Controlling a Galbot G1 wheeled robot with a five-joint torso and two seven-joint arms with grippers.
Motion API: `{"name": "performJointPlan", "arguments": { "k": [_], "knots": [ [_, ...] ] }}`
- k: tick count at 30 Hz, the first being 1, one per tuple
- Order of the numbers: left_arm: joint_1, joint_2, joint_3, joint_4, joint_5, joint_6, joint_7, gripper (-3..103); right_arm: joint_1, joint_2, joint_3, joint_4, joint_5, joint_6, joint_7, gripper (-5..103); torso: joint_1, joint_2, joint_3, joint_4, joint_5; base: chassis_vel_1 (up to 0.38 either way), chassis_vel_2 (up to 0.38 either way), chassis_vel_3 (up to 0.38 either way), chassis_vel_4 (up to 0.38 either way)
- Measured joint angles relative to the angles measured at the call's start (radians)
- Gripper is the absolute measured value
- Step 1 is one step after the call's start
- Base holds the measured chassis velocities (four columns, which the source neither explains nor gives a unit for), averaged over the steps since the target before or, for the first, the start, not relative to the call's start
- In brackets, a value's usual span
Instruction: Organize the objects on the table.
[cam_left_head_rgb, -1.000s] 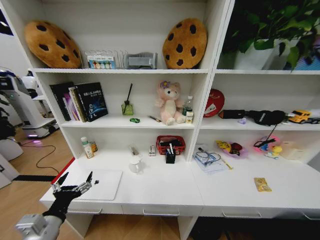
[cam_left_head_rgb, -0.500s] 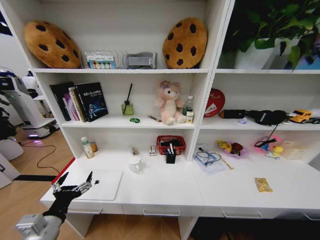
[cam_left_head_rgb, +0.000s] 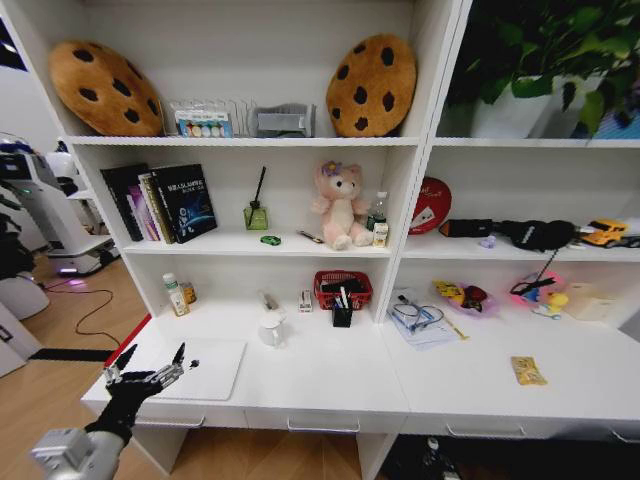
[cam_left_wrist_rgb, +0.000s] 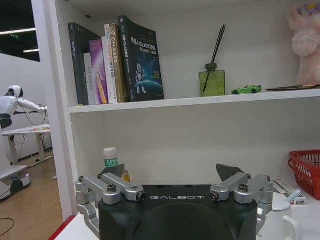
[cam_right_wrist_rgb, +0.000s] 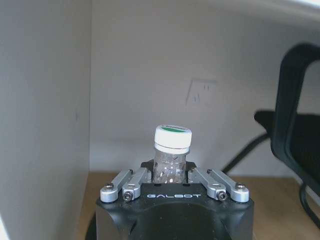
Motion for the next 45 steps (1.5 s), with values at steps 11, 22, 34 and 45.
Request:
{"name": "performJointPlan", "arguments": {
  "k": [11,22,34,45],
  "knots": [
    [0.0,0.0,0.0,0.0,0.0,0.0,0.0,100,0.034,-0.005,0.011,-0.032,0.048,-0.02,0.014,57,0.0,0.0,0.0,0.0005,-0.0002,0.0,0.0,0.0,0.0],
    [0.0,0.0,0.0,0.0,0.0,0.0,0.0,100,-0.269,-0.009,-0.025,0.363,0.204,-0.456,0.095,95,0.0,0.0,0.0,0.0004,-0.0003,0.0,0.0,0.0,0.0],
    [0.0,0.0,0.0,0.0,0.0,0.0,0.0,100,-0.73,-0.039,0.002,0.819,0.509,-0.644,0.123,100,0.0,0.0,0.0,0.0002,0.0002,0.0,0.0,0.0,0.0],
    [0.0,0.0,0.0,0.0,0.0,0.0,0.0,100,-0.937,-0.124,0.404,1.308,0.661,-0.467,0.072,100,0.0,0.0,0.0,0.0004,0.0007,0.0,0.0,0.0,0.0]
  ]
}}
